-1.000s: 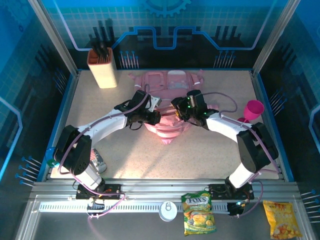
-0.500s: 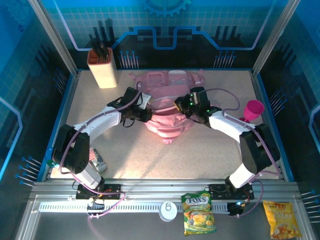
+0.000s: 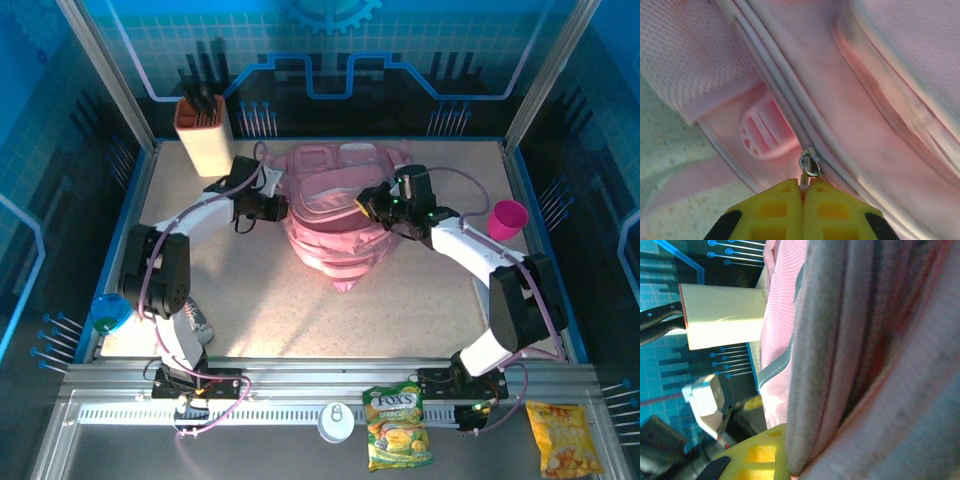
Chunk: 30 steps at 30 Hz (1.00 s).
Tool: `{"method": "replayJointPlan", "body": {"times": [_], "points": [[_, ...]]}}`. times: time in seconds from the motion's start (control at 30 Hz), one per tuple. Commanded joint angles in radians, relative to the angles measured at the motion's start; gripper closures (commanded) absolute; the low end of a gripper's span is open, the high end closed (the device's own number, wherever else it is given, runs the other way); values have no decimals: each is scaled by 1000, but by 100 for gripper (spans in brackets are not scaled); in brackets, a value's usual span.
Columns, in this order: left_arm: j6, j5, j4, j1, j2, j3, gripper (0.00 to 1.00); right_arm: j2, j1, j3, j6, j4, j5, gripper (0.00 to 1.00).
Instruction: Pack the student bag
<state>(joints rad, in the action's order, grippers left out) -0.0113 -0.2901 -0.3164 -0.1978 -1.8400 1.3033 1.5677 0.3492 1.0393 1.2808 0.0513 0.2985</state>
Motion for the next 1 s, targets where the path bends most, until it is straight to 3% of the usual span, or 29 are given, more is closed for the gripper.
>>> {"method": "replayJointPlan", "body": {"times": [0.0,0.07,0.23,0.33,0.4,0.47,0.53,0.63,0.8,0.97], "points": [[-20,53,20,47,-61,98,100,4,-23,48,-61,0,83,90],[-14,70,18,47,-93,140,99,11,-22,56,-72,-9,104,91],[57,248,61,49,-104,165,80,38,-10,65,-90,-9,122,90],[85,281,68,54,-77,155,74,66,3,84,-101,-18,132,88],[102,264,60,52,-47,142,63,76,9,99,-124,-54,121,82],[125,260,43,52,-1,118,57,70,10,110,-161,-112,94,65],[148,265,31,53,59,76,48,47,11,117,-215,-195,47,47],[174,282,16,53,153,9,34,-1,14,128,-310,-351,-55,32],[195,320,11,54,291,-84,14,-96,18,129,-412,-639,-309,19],[226,331,28,54,366,-122,4,-197,14,94,-445,-827,-543,17]]}}
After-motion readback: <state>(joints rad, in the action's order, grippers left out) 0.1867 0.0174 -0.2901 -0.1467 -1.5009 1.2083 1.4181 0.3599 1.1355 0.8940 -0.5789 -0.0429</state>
